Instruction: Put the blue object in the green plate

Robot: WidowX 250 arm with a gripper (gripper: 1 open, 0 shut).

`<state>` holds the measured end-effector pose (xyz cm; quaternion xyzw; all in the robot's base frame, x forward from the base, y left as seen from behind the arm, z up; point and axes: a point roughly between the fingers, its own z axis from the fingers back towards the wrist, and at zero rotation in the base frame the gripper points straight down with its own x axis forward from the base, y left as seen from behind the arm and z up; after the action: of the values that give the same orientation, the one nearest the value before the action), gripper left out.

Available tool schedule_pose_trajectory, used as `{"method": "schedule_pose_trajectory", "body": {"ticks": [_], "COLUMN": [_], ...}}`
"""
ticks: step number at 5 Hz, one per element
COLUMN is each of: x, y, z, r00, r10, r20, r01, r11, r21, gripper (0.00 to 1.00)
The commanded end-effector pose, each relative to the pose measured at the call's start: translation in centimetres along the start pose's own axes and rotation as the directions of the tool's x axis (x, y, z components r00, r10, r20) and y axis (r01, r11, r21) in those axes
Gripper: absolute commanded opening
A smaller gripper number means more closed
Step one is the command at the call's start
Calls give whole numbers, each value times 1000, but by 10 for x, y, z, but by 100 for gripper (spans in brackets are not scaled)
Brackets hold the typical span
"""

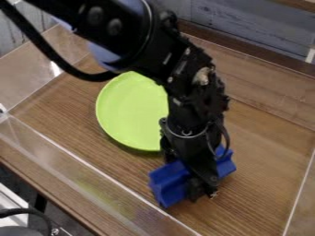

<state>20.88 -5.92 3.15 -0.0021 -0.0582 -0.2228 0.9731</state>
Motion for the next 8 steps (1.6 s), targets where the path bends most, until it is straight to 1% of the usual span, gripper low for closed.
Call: {"method": "schedule_pose_trajectory", "body": {"ticks": [1, 8], "x": [3, 7], "y": [3, 10], "z": [3, 10], "r00": [1000, 999], "r10": [13, 45], "r20": [7, -3], "r01": [-13, -45], "r11": [1000, 999], "r21": [6, 21], "gripper": [0, 0]}}
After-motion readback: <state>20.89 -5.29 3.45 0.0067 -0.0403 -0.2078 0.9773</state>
